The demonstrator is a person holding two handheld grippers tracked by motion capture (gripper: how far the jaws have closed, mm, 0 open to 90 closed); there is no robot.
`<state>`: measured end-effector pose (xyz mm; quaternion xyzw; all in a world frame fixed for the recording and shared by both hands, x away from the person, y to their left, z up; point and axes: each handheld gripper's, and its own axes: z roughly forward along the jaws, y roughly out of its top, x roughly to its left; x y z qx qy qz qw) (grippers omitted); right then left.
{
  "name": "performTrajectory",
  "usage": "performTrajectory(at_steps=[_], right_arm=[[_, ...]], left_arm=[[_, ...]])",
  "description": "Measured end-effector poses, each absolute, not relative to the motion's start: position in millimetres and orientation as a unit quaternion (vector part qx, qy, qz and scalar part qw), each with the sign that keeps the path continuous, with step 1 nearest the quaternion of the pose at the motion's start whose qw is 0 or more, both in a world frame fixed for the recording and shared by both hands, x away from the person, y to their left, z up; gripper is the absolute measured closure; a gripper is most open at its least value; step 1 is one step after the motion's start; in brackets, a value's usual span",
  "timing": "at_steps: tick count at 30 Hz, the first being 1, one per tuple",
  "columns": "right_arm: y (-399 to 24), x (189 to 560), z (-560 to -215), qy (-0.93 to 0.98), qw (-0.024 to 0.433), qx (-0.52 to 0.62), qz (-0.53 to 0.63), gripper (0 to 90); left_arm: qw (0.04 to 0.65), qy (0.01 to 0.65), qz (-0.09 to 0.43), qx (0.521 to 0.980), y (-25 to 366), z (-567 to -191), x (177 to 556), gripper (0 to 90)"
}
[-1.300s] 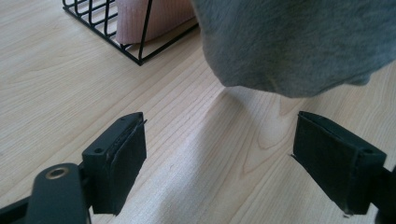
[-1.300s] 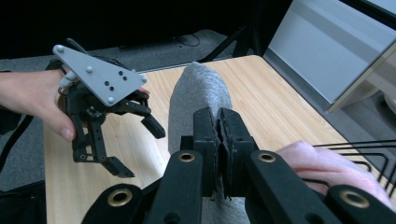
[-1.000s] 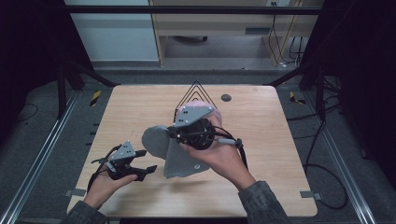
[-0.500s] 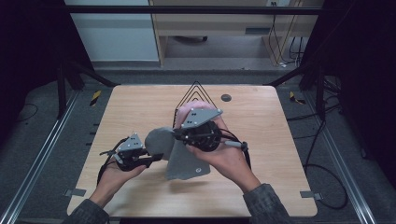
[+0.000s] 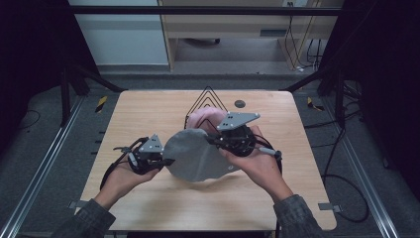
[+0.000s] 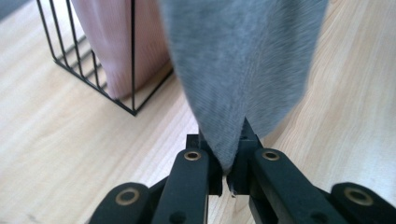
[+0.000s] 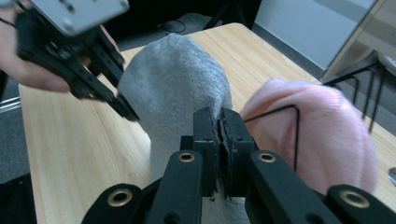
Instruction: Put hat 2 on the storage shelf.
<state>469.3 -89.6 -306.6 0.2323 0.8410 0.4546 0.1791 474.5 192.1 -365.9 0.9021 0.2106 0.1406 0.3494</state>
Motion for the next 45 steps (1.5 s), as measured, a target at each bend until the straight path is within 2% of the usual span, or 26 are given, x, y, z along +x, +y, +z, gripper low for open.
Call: performTrajectory(at_steps=[11,17,23,38,45], right_arm=[[-121.5,474.4,-255.2,0.807,0.213,0.255,0.488,86.3],[-134.3,491.2,-221.9,0.786,0.224,0.269,0.51,86.3],[-139.9,513.8,-203.7,0.771,0.223,0.28,0.526,86.2],[-135.8,556.8,-151.3,0.753,0.254,0.279,0.539,86.3],[-138.0,584.2,-158.3,0.744,0.259,0.297,0.54,86.3]], left_arm=[[0.355,0.201,0.179,0.895,171.1,-290.0,486.3,86.7],[0.368,0.199,0.193,0.887,165.1,-249.3,497.8,86.6],[0.384,0.206,0.202,0.877,166.6,-220.8,514.5,86.7],[0.42,0.233,0.225,0.848,168.7,-183.0,558.2,87.2],[0.42,0.245,0.237,0.841,161.1,-189.7,585.0,87.2]])
